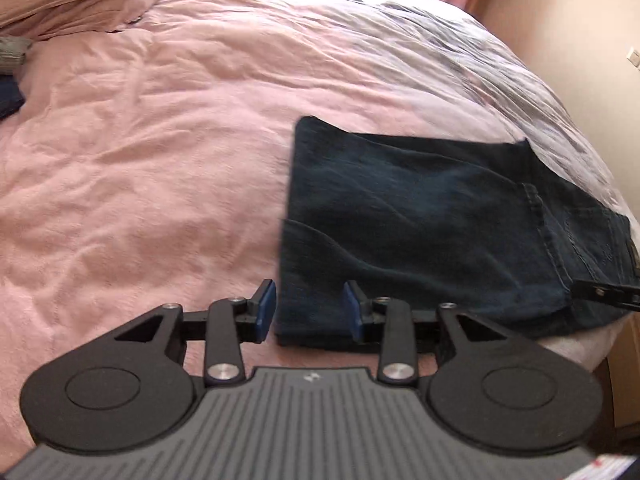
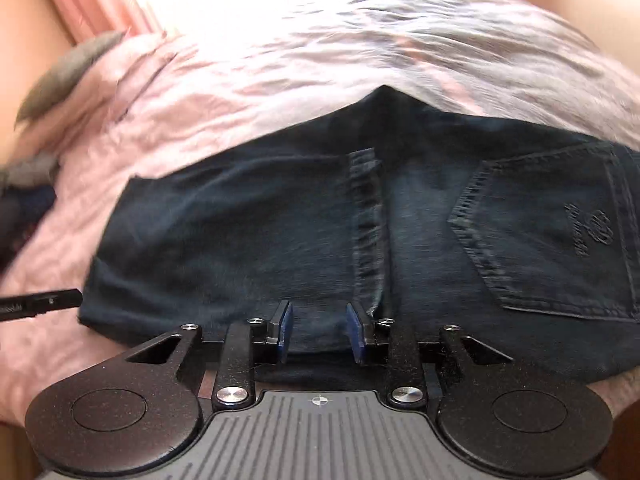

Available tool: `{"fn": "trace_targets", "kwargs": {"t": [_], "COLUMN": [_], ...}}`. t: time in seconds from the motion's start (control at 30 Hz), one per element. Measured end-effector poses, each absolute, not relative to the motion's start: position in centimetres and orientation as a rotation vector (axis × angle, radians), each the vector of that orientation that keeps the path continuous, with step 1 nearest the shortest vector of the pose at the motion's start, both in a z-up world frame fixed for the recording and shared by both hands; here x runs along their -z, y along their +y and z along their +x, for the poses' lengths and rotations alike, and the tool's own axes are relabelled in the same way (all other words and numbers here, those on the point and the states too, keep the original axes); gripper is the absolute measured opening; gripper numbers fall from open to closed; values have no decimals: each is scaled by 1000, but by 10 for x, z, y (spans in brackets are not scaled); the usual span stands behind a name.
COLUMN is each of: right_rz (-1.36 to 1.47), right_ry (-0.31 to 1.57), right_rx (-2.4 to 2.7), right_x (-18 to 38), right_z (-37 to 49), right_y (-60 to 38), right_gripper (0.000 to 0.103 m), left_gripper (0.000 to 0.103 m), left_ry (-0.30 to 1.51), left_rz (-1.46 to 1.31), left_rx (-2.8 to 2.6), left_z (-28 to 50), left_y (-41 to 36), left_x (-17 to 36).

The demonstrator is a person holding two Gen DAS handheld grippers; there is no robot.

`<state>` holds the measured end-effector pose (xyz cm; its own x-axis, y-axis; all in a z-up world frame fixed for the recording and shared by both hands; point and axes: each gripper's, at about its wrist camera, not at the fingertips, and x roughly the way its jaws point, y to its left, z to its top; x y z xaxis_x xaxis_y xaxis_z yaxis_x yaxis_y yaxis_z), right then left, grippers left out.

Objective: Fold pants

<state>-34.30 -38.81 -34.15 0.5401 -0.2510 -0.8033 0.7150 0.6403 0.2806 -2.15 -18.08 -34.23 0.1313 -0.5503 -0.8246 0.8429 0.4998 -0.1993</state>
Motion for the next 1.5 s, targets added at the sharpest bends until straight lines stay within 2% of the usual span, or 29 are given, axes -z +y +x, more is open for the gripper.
{"fn": "trace_targets", "kwargs": {"t": [0.43,0.57,0.7,0.93,1.17,1.3,1.43,1.47,1.5], "right_rz": [776,766,842,864,829,801,772,773,775], "right_ry": [810,838,794,768,797,813,800,787,776], "right_rx": [922,989,1068,1168,1188,1134,1131,1134,1136], "right_x": [328,324,317,279,249,237,220,215,212], "right_z": [-430,-430,-442,-486,-564,-606,-650,-662,-673], "right_y": [-446,-439,-441,-466,-517,-554,-588,-595,-601], "right_gripper": [29,29,29,29,29,29,29,29,29], "left_gripper": [35,12,7,5,5,5,5,7,15], "left_ry": [1217,1212,1177,1072,961,901,896,903,919], "left_rz": [127,182,184,275,301,301,279,280,282], "left_rx": [1155,1183,1180,1147,1134,1189,1348,1403,1472], "left_z": [34,32,24,-14,-112,-202,-296,-322,-347], "left_y": [-217,-222,-221,-240,-290,-332,-380,-396,-412], "left_x": [393,384,358,298,212,167,146,146,149]}}
